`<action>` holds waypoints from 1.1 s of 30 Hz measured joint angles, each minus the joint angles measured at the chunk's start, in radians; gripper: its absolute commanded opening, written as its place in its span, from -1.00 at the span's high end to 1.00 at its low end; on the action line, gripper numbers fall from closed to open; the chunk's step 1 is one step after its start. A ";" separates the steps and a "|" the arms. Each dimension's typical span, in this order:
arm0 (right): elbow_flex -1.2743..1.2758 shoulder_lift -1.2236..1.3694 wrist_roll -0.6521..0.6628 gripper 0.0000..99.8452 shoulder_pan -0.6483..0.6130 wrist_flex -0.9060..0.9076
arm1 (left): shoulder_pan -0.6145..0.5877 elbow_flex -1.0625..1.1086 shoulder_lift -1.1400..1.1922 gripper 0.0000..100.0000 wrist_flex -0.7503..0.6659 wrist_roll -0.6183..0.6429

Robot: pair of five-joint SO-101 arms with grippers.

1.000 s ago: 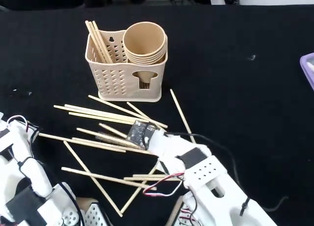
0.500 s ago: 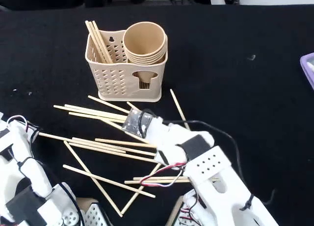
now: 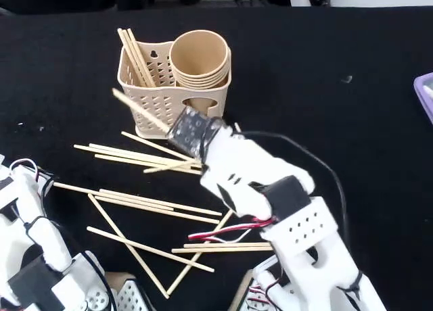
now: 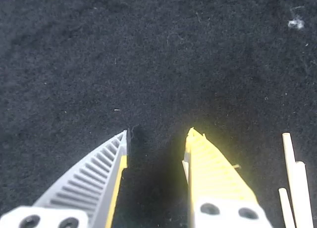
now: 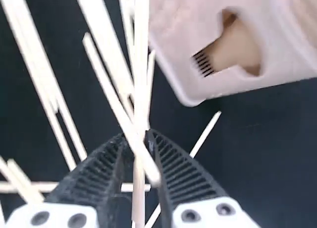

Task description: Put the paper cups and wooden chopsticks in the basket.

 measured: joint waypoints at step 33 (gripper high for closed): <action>-0.037 0.238 -0.414 0.98 -0.115 -1.320 | 0.000 0.000 0.000 0.62 0.000 -0.012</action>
